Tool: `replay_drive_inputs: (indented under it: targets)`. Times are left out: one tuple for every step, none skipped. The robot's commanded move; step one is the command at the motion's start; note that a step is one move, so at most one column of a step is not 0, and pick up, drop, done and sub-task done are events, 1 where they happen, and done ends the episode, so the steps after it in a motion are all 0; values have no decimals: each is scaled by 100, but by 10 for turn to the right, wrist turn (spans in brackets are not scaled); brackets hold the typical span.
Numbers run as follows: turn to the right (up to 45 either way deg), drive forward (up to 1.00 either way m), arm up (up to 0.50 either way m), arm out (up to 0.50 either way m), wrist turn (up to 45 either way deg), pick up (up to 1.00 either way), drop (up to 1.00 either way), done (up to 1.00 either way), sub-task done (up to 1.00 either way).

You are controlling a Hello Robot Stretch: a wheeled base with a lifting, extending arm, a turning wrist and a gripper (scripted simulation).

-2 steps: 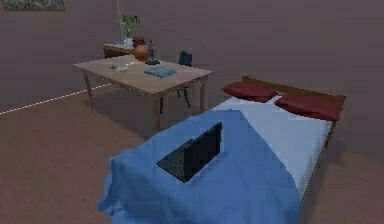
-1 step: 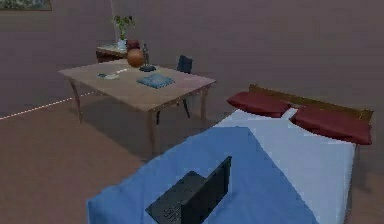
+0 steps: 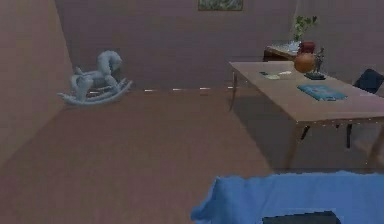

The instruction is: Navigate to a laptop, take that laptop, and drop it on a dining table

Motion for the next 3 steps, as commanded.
replay_drive_inputs:
  targets:
    - [-420, 0, 0, 0, 0, 0, 0, 0, 0]
    - [0, 0, 50, 0, 0, 0, 0, 0, 0]
    - [0, 0, 12, 0, 0, 0, 0, 0, 0]
